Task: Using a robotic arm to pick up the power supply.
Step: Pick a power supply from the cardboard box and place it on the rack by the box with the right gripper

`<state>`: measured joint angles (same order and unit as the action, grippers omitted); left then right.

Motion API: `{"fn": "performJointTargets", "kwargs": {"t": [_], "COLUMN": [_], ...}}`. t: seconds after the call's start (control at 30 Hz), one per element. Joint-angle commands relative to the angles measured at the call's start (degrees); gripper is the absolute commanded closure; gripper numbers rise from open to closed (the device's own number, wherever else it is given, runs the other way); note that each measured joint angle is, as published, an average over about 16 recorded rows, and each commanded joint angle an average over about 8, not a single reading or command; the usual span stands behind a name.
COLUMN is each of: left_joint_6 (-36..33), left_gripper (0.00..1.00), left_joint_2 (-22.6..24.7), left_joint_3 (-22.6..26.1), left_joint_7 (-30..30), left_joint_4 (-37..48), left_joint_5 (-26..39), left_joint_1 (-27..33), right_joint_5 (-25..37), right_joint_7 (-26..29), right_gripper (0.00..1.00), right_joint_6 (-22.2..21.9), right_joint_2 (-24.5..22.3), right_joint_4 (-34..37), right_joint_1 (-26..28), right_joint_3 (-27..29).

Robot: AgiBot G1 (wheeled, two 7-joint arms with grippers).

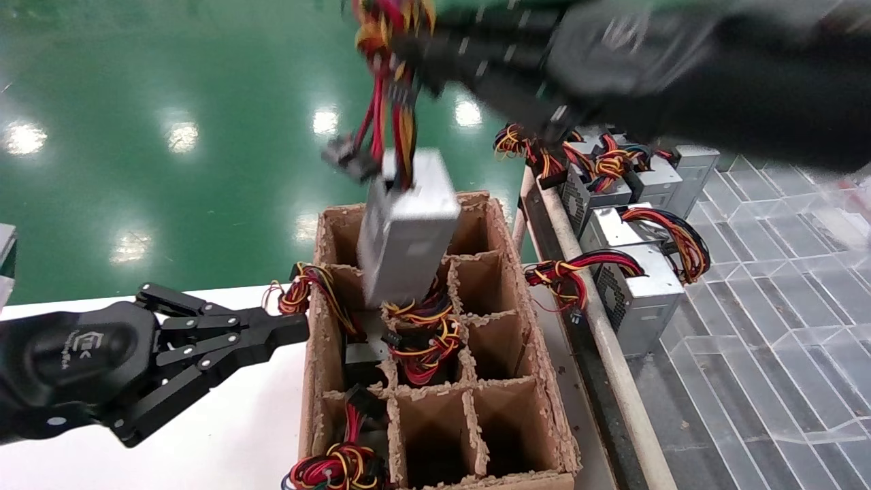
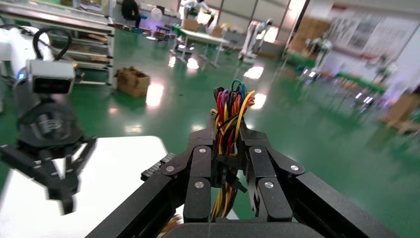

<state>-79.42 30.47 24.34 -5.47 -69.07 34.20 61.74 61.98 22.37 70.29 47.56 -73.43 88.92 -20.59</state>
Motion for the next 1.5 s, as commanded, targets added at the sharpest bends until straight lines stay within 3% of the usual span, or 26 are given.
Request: {"fn": "performJointTargets", "kwargs": {"t": [0.03,0.4,0.6,1.17,1.5], "left_joint_6": [0.00,0.00,0.00,0.00,0.00], "left_gripper": [1.00,1.00,1.00,1.00,1.00], "left_joint_2": [0.00,0.00,0.00,0.00,0.00], "left_joint_3": [0.00,0.00,0.00,0.00,0.00], "left_joint_7": [0.00,0.00,0.00,0.00,0.00], "left_joint_4": [0.00,0.00,0.00,0.00,0.00], "left_joint_5": [0.00,0.00,0.00,0.00,0.00], "left_joint_1": [0.00,0.00,0.00,0.00,0.00], "right_joint_5": [-0.82,7.80,13.90,33.17,42.09], "right_joint_7": [-1.53,-19.48,-27.14,-40.48,-46.58], "right_gripper": [1.00,1.00,1.00,1.00,1.00], "right_joint_6": [1.32,8.78,10.78,5.67,2.85], "right_joint_2": [-0.50,-3.92,-5.88,-7.67,-6.44], "right_joint_4": [0.77,7.18,10.33,27.59,39.58], "right_joint_1": [2.12,15.05,20.82,35.96,39.61], "right_joint_3": [0.97,0.73,-0.34,-4.66,-8.75]}}
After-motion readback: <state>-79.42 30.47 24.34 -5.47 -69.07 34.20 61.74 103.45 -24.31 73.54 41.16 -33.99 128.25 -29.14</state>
